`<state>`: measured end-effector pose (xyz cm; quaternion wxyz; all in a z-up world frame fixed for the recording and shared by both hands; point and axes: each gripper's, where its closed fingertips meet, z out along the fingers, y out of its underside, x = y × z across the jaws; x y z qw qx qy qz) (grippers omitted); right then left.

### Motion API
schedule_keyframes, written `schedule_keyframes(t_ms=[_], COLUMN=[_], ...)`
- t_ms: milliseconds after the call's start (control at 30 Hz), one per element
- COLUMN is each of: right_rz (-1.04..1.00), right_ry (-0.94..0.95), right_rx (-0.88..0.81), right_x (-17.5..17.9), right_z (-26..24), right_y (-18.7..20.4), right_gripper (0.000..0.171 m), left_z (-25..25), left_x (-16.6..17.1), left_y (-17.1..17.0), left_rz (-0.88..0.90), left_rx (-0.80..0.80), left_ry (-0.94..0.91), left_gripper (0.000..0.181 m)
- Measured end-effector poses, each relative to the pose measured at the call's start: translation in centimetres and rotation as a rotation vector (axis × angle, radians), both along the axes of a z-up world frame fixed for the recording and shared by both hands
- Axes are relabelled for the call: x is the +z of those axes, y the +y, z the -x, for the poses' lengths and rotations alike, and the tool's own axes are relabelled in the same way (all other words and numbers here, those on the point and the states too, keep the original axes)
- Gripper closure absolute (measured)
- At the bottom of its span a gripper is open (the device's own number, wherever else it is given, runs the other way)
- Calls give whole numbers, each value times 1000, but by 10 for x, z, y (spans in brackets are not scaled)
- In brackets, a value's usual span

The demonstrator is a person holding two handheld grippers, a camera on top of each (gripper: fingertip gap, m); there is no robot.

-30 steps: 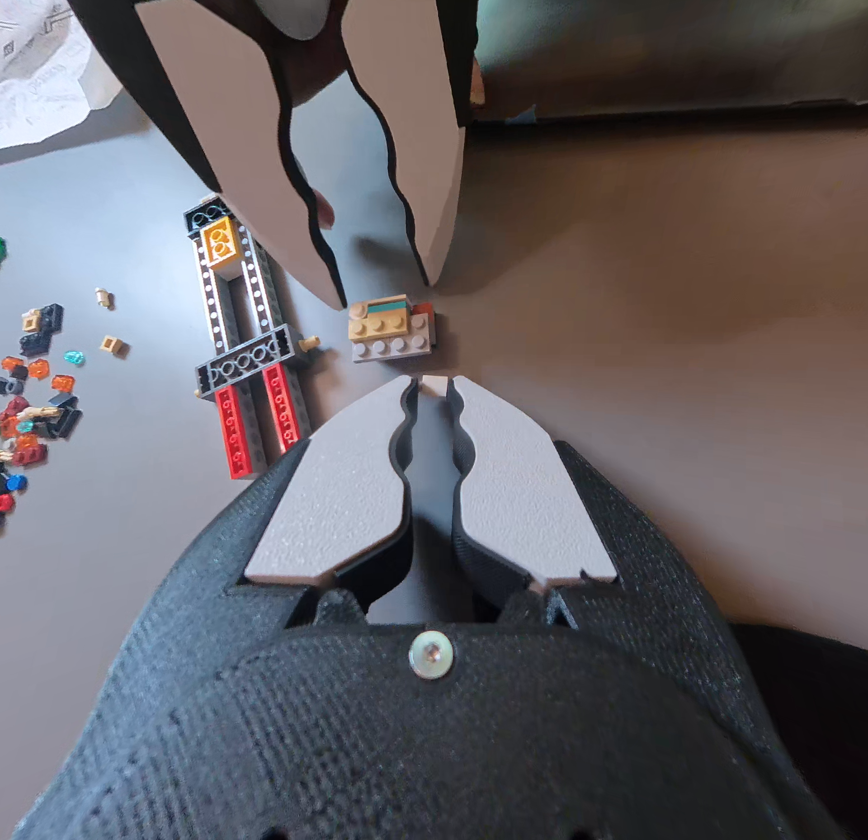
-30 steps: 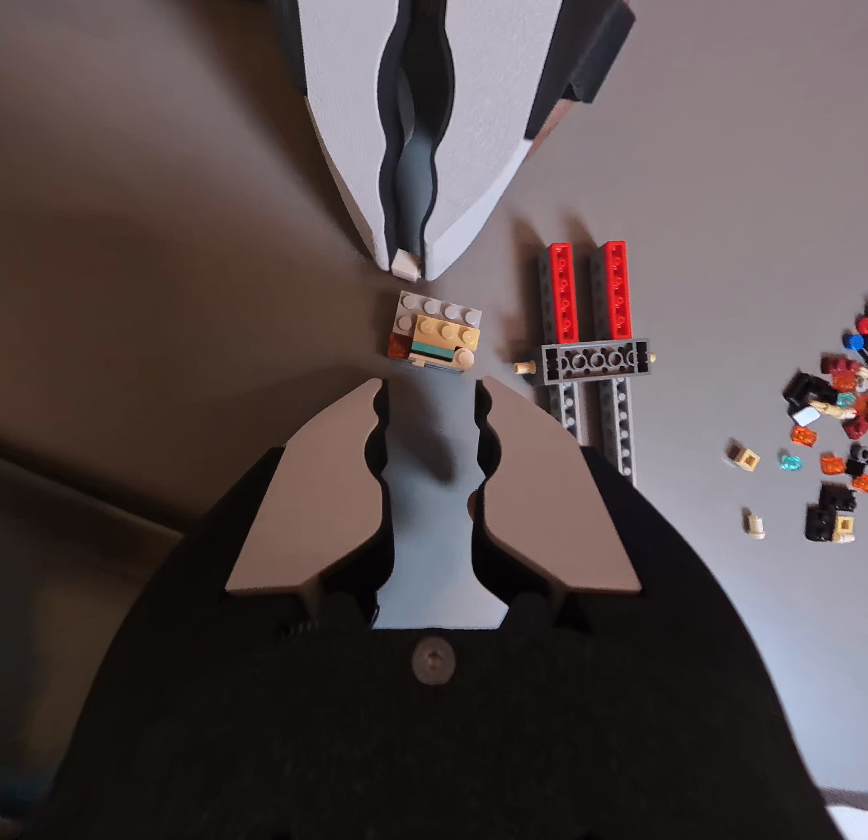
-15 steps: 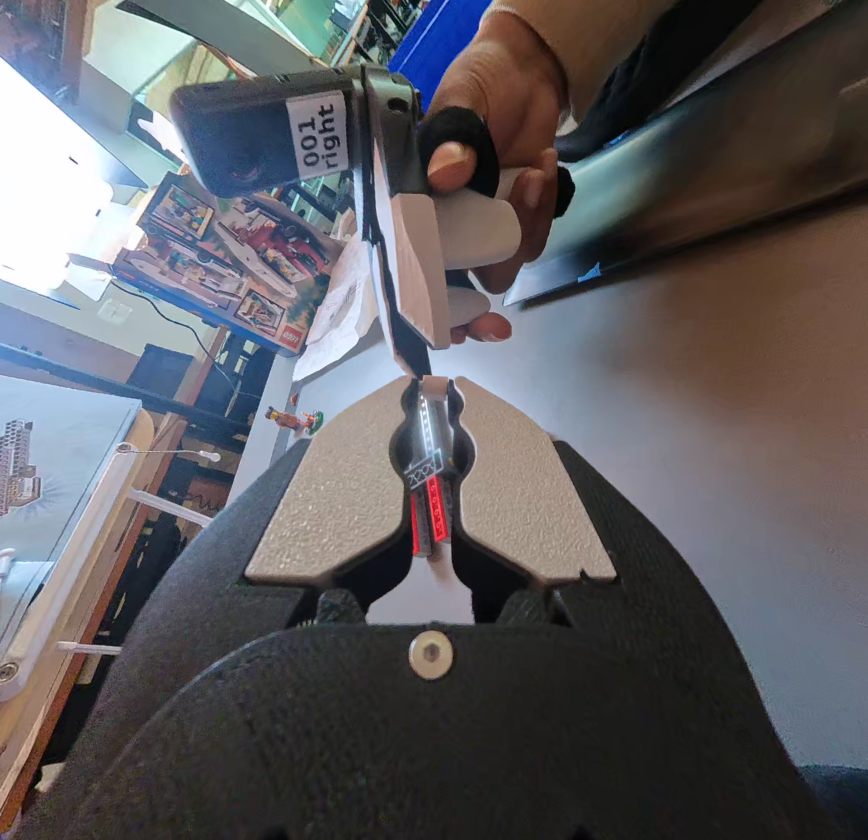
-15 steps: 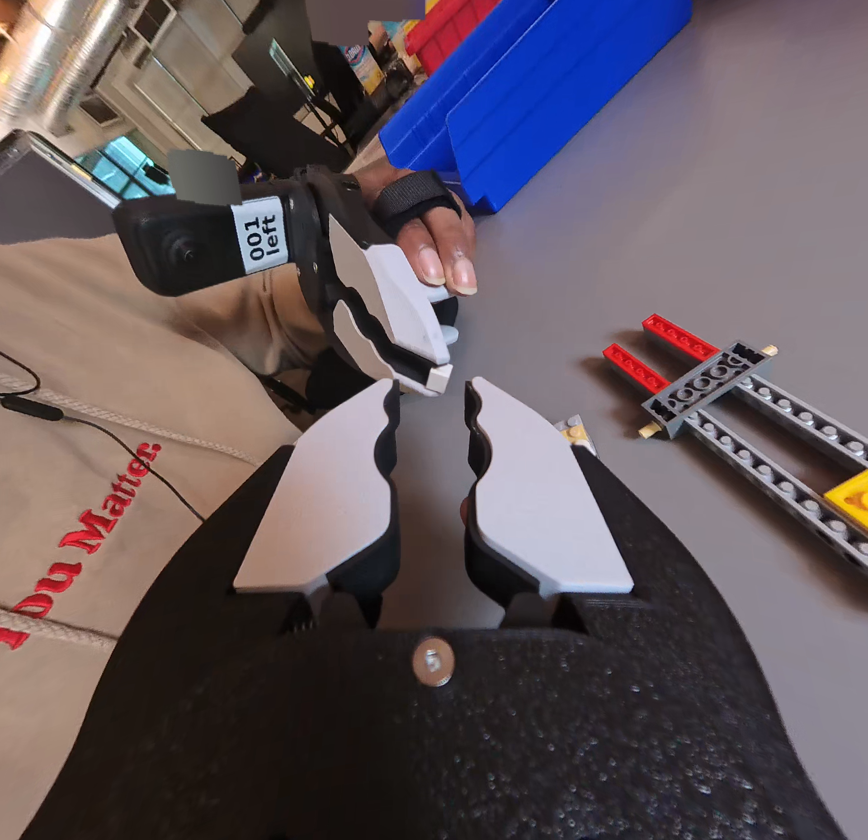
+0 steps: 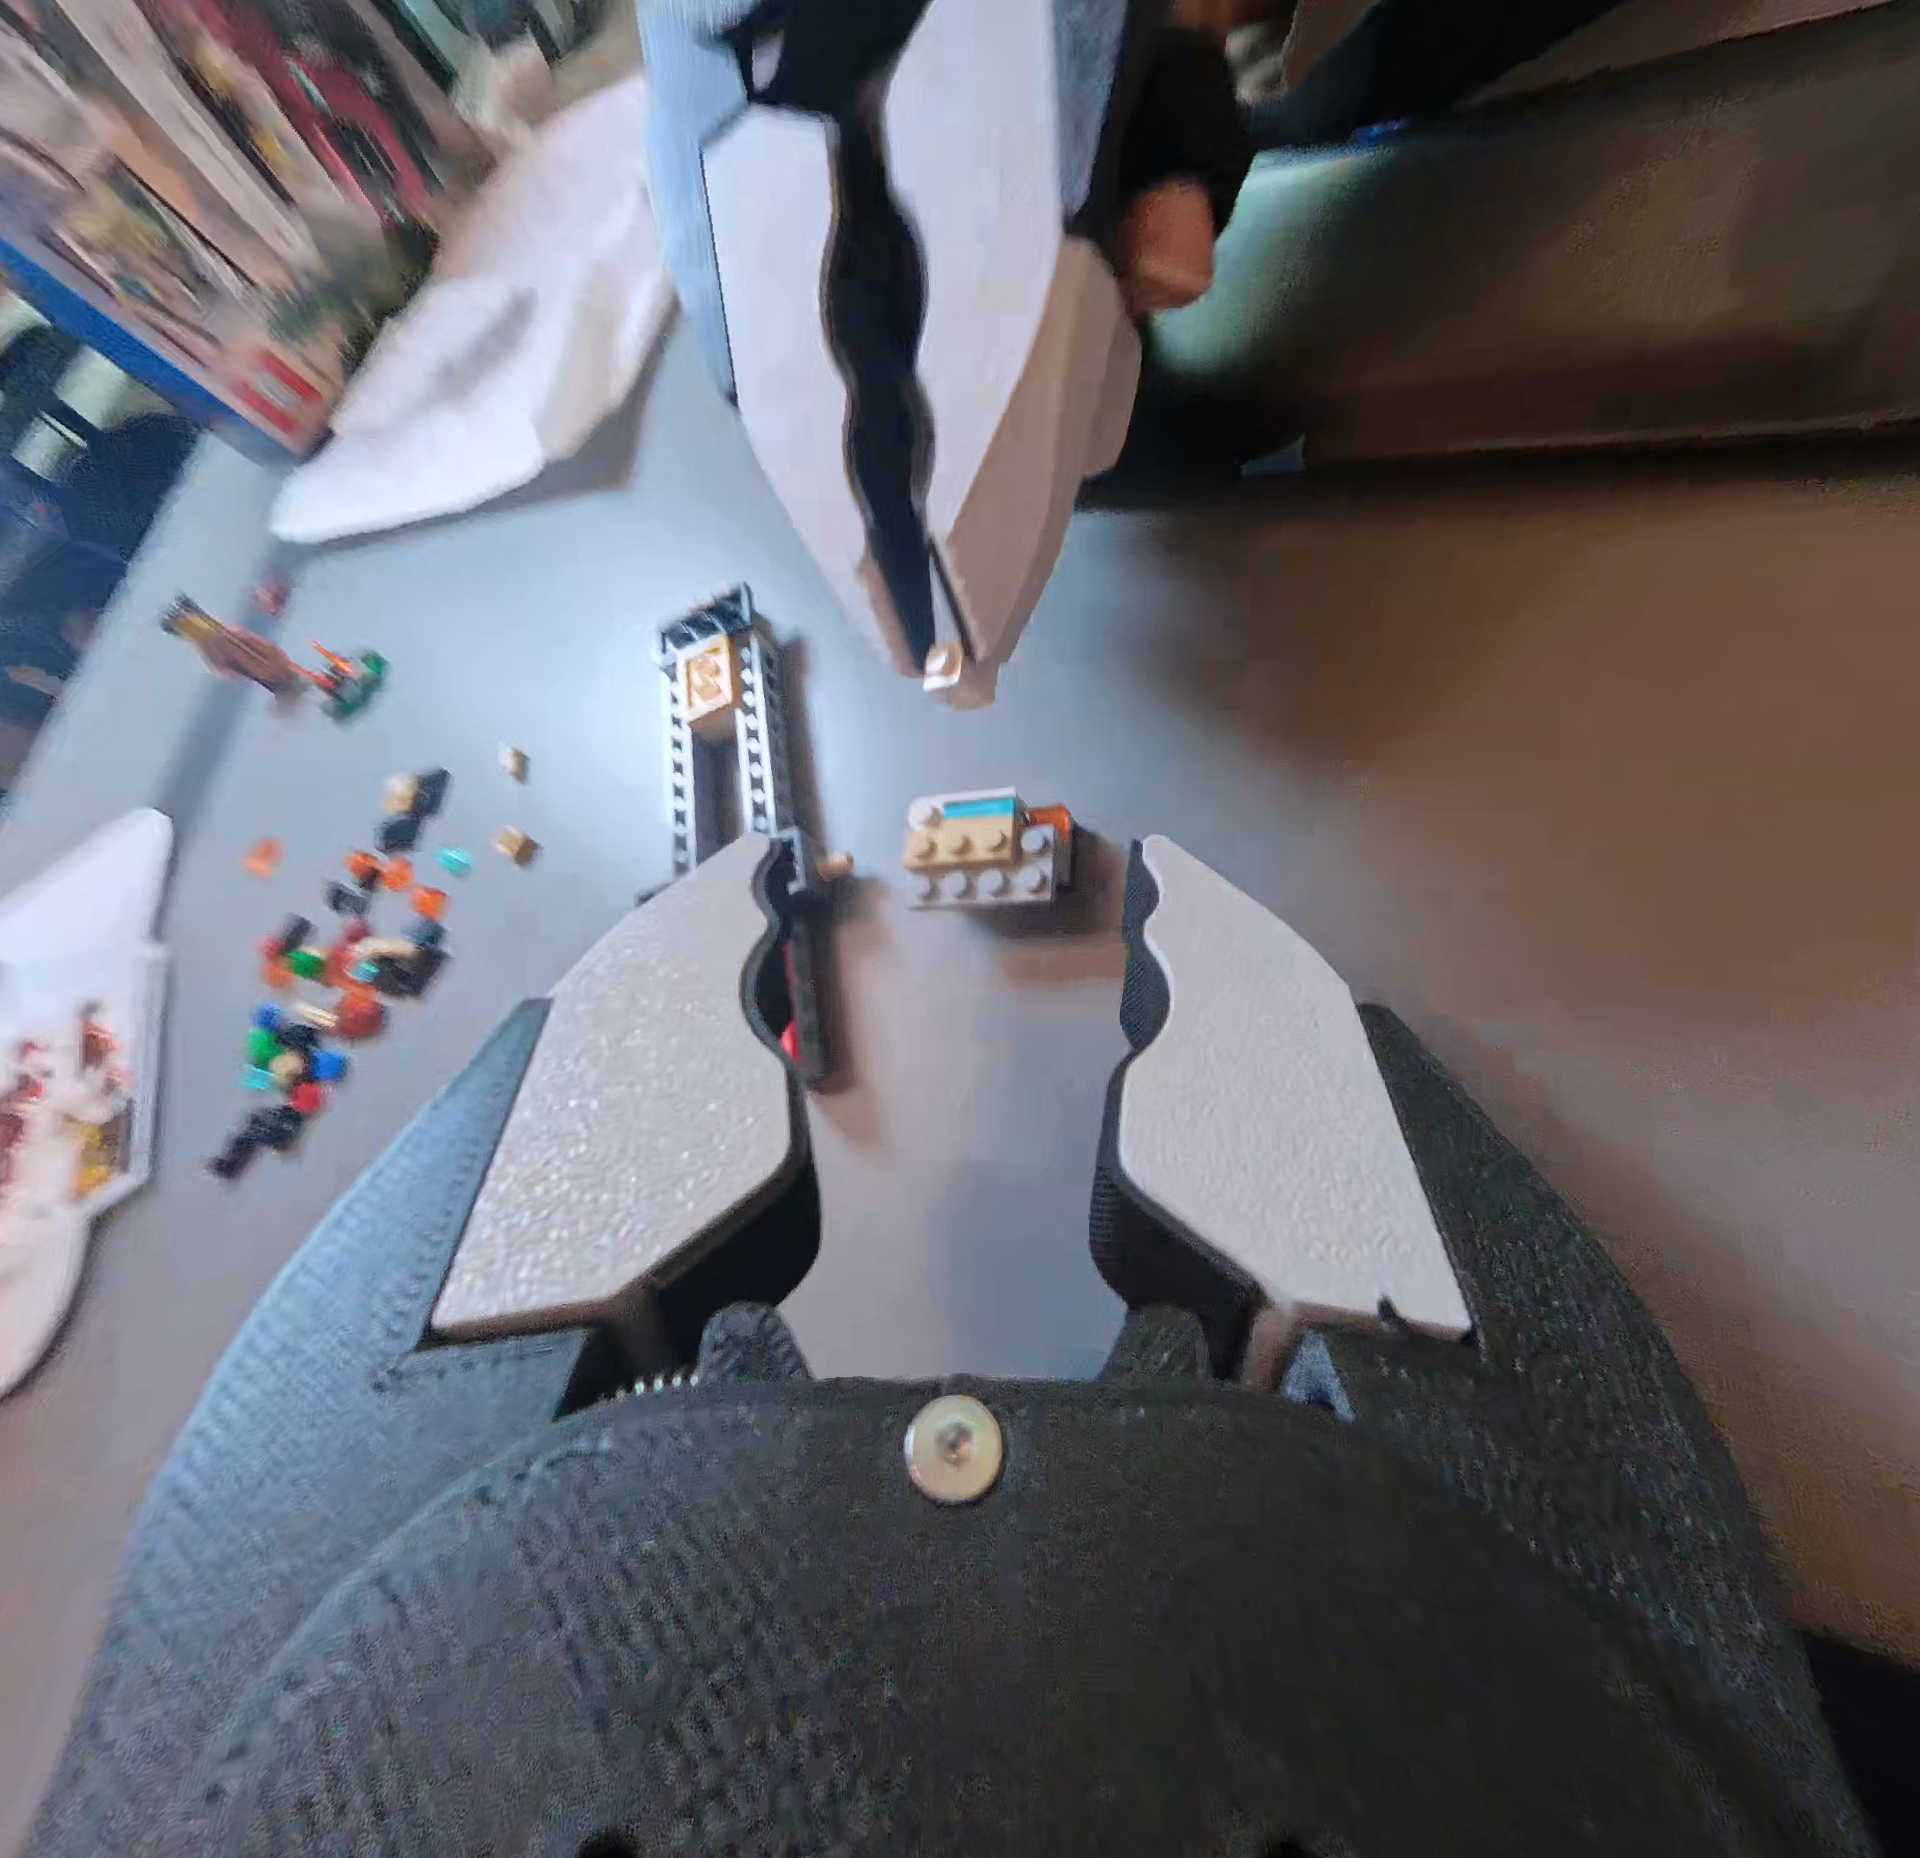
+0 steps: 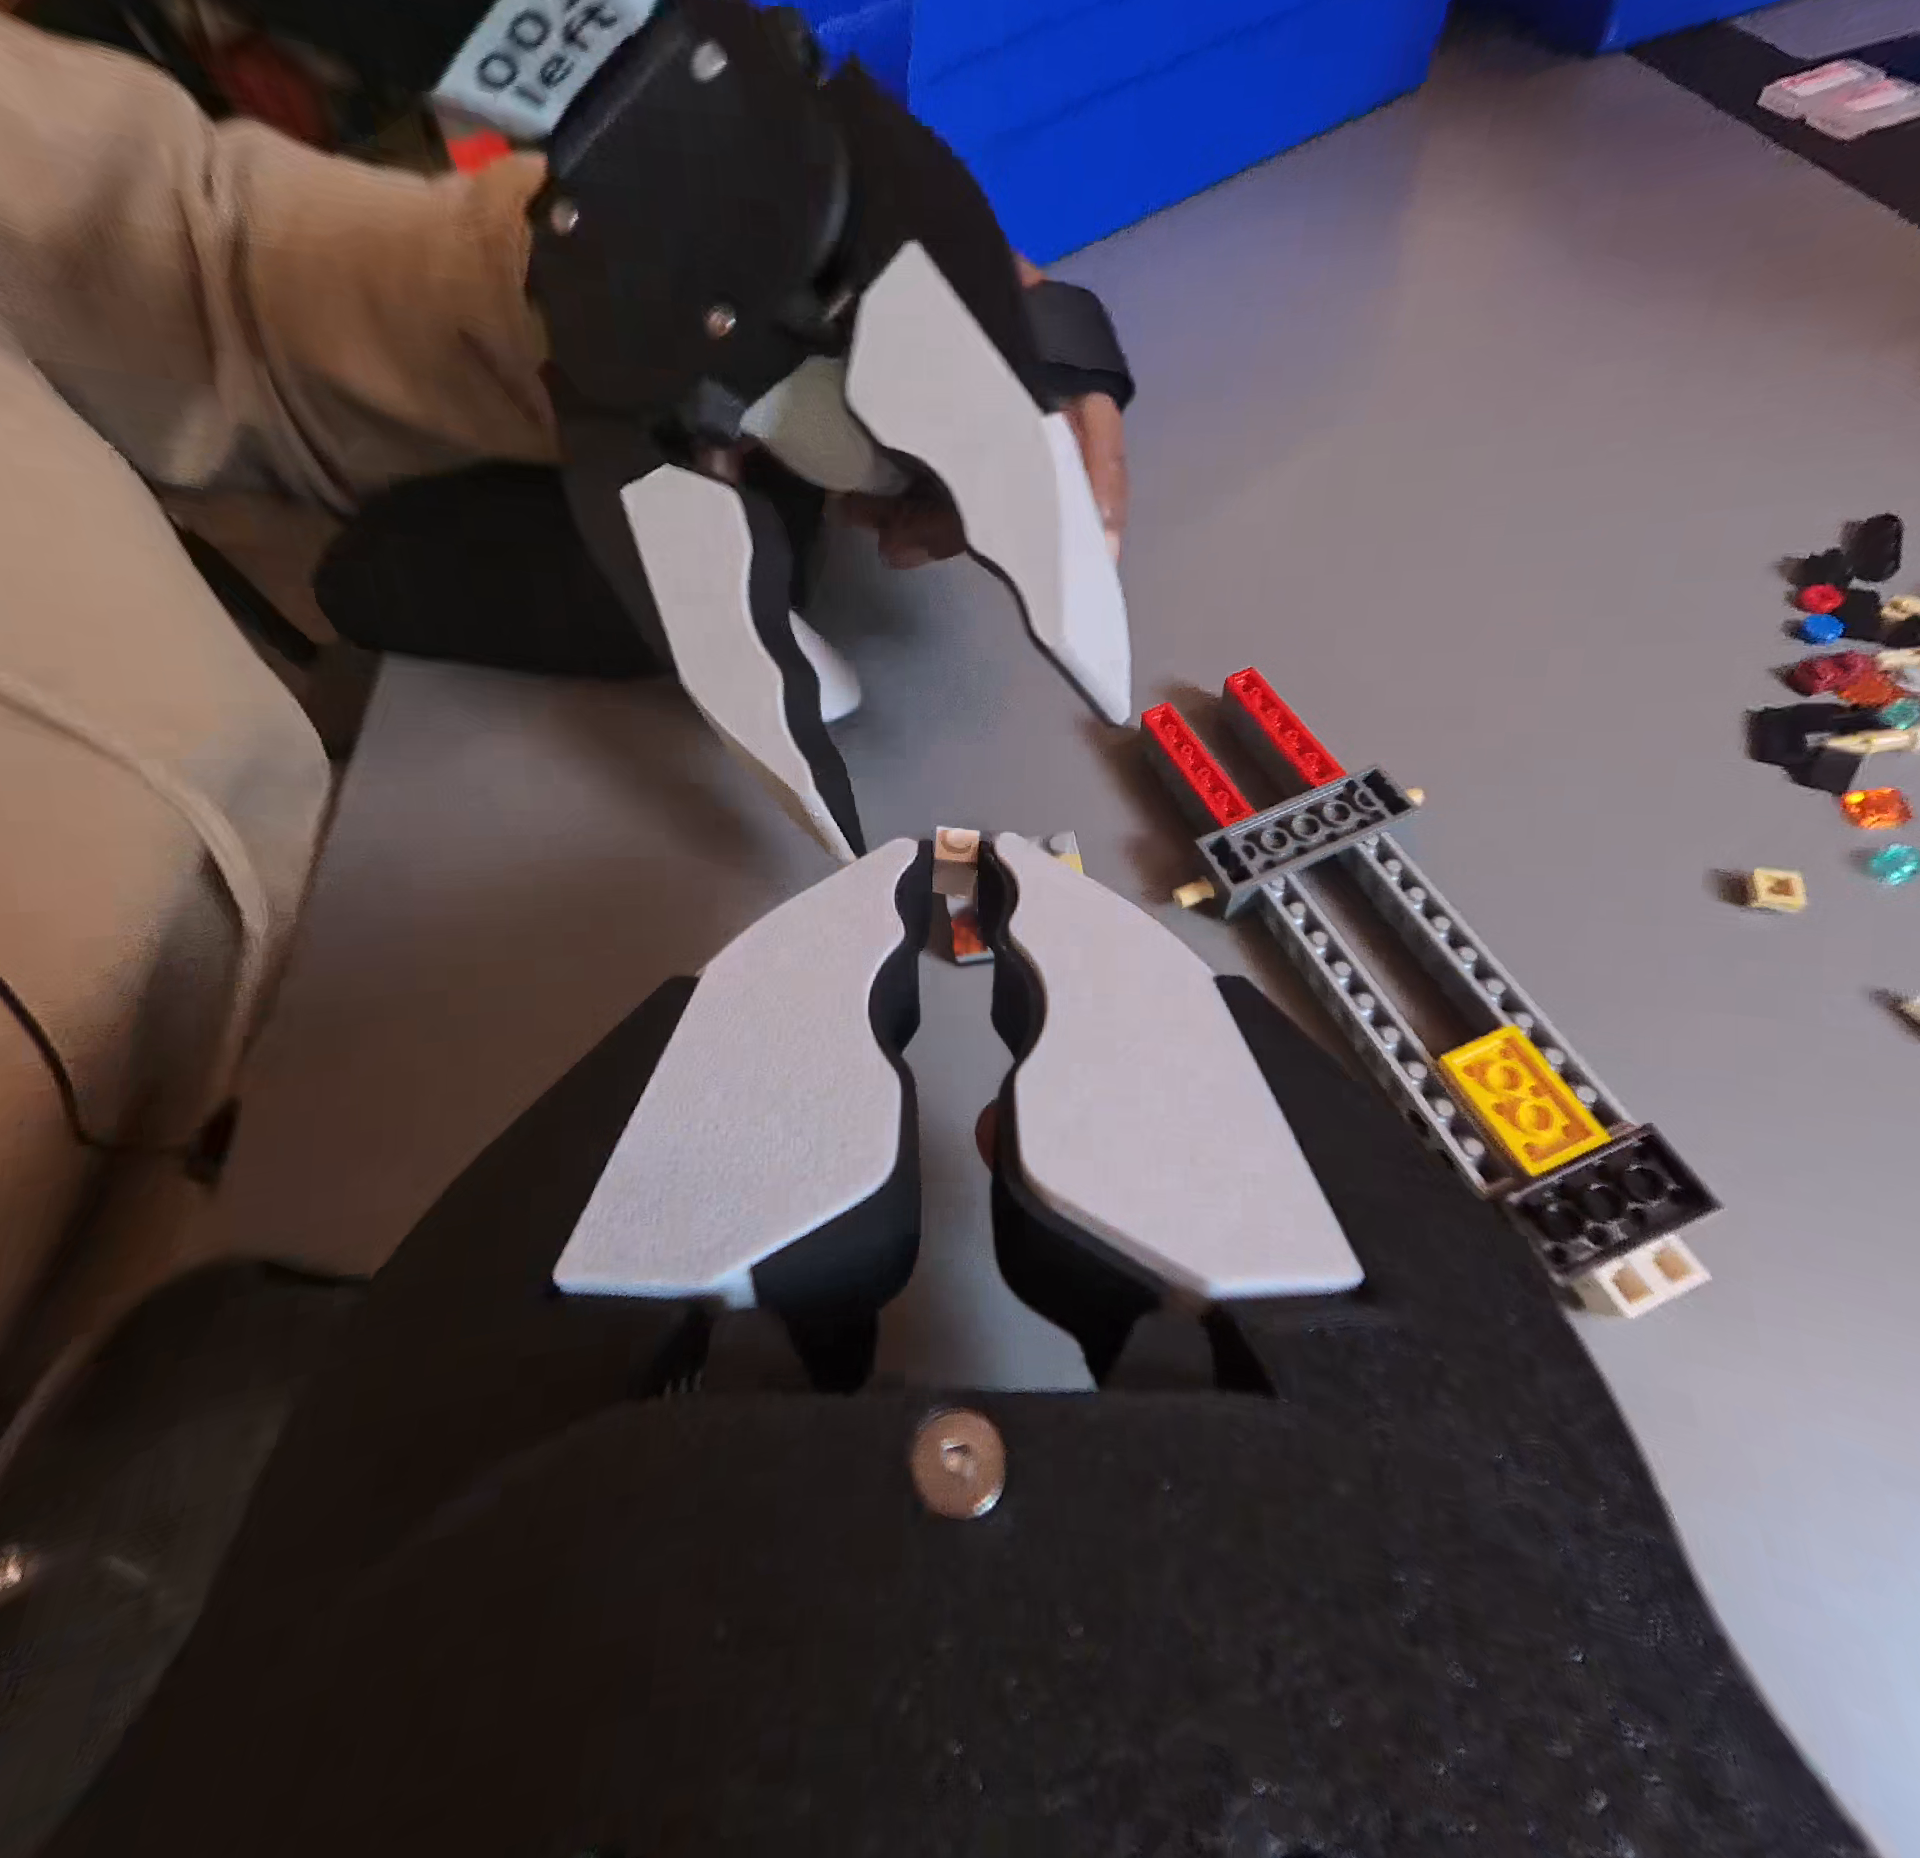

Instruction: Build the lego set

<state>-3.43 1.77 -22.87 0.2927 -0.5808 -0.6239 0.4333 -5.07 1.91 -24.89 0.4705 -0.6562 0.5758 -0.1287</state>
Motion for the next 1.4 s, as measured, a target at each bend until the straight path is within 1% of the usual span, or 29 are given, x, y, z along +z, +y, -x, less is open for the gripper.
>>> schedule_keyframes(t_ms=[100,233,333,433,567,800,1033,1400], right_rz=[-90,-191,-215,-230,-245,-250,-257,-266], right_ry=[-6,-62,-73,-55,-62,-66,-57,-30], right_rx=[64,85,101,104,117,118,115,118], right_x=[-2,-15,-19,-17,-18,-17,-15,-8], right_z=[-4,-8,-8,-7,-6,-5,-4,-4], right_y=[-7,-5,-8,-10,-12,-13,-13,-15], right_gripper=[163,163,163,163,163,163,161,158], left_z=[0,-5,-9,-13,-21,-22,-22,-22], left_x=[-17,-28,-30,-29,-19,-12,-10,-4], left_y=[2,6,8,6,0,-5,-6,-7], left_rz=[75,169,213,230,276,438,533,613], left_rx=[13,27,33,25,13,35,32,20], left_ry=[37,65,62,35,-59,-176,-244,-323], left_gripper=[123,129,145,145,145,146,146,146])
